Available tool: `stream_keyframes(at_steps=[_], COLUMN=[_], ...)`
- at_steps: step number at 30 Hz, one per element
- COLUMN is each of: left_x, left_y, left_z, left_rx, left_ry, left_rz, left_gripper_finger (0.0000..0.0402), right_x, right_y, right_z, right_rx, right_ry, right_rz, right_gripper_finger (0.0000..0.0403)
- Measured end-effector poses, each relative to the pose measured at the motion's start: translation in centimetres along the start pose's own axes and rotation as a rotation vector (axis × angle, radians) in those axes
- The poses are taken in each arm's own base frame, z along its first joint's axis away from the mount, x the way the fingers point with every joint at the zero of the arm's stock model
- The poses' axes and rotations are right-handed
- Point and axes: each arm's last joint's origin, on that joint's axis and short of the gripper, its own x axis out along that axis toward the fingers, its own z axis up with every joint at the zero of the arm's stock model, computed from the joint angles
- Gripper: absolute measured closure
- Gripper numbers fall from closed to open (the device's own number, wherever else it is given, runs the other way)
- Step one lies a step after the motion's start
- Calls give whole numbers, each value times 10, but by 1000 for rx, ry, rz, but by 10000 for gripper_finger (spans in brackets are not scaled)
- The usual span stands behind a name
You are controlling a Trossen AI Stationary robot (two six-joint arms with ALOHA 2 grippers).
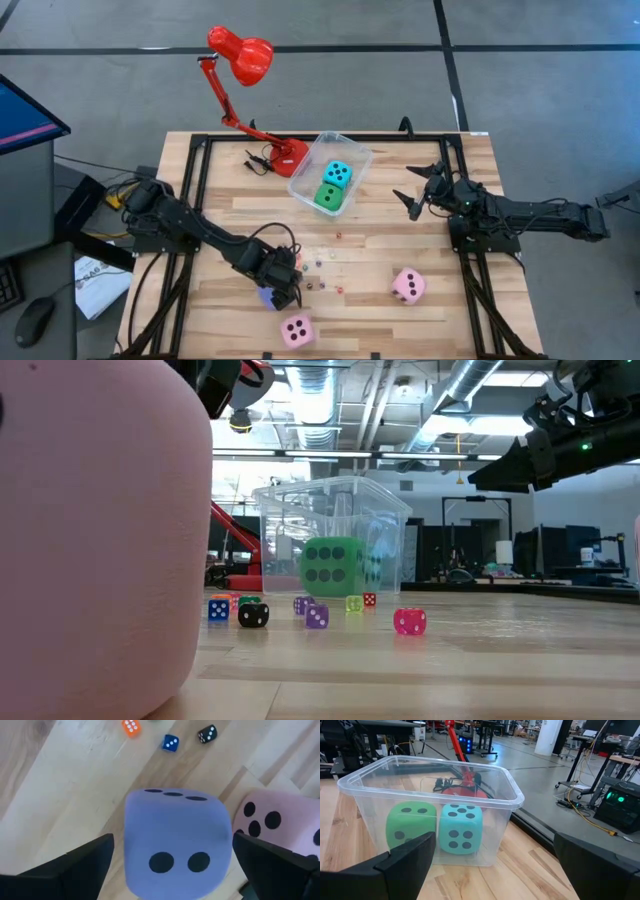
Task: Pick & Place Dice
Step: Put the purple dice into the transparent bin
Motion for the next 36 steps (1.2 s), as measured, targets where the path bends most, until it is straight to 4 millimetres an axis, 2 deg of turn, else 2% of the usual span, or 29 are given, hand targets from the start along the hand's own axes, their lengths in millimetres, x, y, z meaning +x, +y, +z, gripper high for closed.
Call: stream_keyframes(at_steps=[8,19,30,36], left_x=[19,14,-22,-43], left_y=[-10,-9,23,28], left_z=[-1,-3,-3,-6], left_rx=[60,83,75,57], left_ry=[33,33,70,-7], left_rz=[-21,-23,86,60], left_gripper_finger=[5,5,5,5], right_x=[0,0,0,0], right_y=[0,0,0,0], right_z=[0,0,0,0], right_rx=[0,0,8,8], right_ry=[0,0,0,0], right_rz=[0,0,0,0], right_gripper_finger=[3,3,3,3])
